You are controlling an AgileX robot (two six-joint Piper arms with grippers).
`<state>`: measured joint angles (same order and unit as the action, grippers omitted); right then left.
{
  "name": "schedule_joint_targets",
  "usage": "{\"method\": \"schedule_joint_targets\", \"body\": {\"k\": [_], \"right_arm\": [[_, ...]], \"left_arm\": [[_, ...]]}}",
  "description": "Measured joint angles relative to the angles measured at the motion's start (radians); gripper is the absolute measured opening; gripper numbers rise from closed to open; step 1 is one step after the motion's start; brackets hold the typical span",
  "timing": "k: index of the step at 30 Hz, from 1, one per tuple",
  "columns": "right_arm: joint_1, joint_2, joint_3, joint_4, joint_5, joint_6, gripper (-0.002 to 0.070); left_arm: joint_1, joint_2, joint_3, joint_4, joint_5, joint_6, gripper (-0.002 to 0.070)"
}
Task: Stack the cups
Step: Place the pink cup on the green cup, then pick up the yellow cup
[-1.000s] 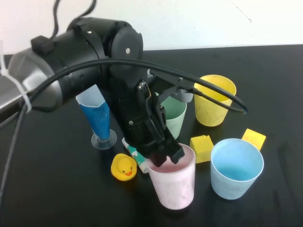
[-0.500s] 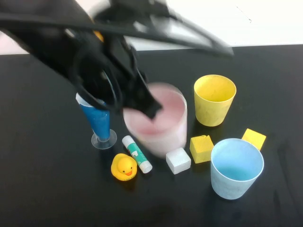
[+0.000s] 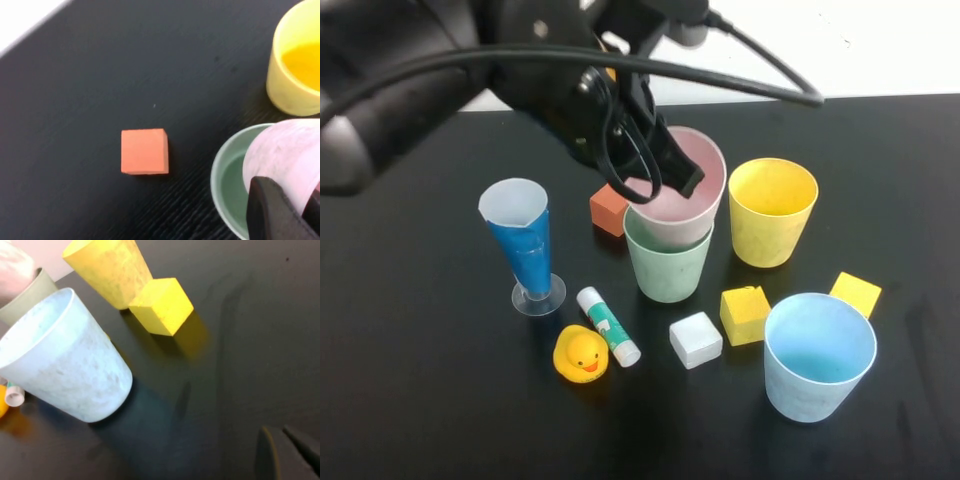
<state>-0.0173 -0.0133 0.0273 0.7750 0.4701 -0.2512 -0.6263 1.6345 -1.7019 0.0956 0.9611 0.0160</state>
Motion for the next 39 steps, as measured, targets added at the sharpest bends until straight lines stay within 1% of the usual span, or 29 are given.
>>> {"method": "schedule_joint_targets", "body": {"k": [13,16,19,22,24,27,29,33,36,39], "right_arm": [[0.0,0.0,0.0,0.027,0.004,-0.07,-0.0003],[0.0,0.0,0.0,0.041,0.004,-0.072,-0.0003],[0.0,0.0,0.0,0.052,0.004,-0.096,-0.0003],[0.0,0.0,0.0,0.102,-0.004,-0.172,-0.0003],[0.0,0.0,0.0,0.152,-0.008,-0.237,-0.0003],[0.0,0.0,0.0,0.197,-0.012,-0.287,-0.0003],[0.0,0.0,-0.024,0.197,-0.012,-0.297,-0.0003],[0.0,0.013,-0.118,0.135,-0.02,-0.306,-0.0003],[0.0,0.099,-0.213,0.071,-0.021,-0.31,-0.0004],[0.0,0.231,-0.3,-0.007,-0.016,-0.316,-0.0004]], "left_arm": [[0.012,0.064,-0.002,0.011,0.006,-0.004,0.0011],[0.012,0.065,-0.002,0.011,0.006,-0.004,0.0043],[0.012,0.066,-0.002,0.011,0.006,-0.004,0.0104],[0.012,0.066,-0.002,0.011,0.006,-0.004,0.0166],[0.012,0.066,-0.002,0.011,0.006,-0.004,0.0187],[0.012,0.042,-0.002,0.011,0.006,-0.002,0.0195],[0.012,0.007,-0.002,0.011,0.004,0.007,0.0176],[0.012,-0.12,-0.002,-0.002,0.001,0.046,0.0051],[0.012,-0.248,0.045,-0.027,-0.013,0.057,0.0015],[0.012,-0.4,0.183,-0.072,-0.04,0.064,0.0006]]}}
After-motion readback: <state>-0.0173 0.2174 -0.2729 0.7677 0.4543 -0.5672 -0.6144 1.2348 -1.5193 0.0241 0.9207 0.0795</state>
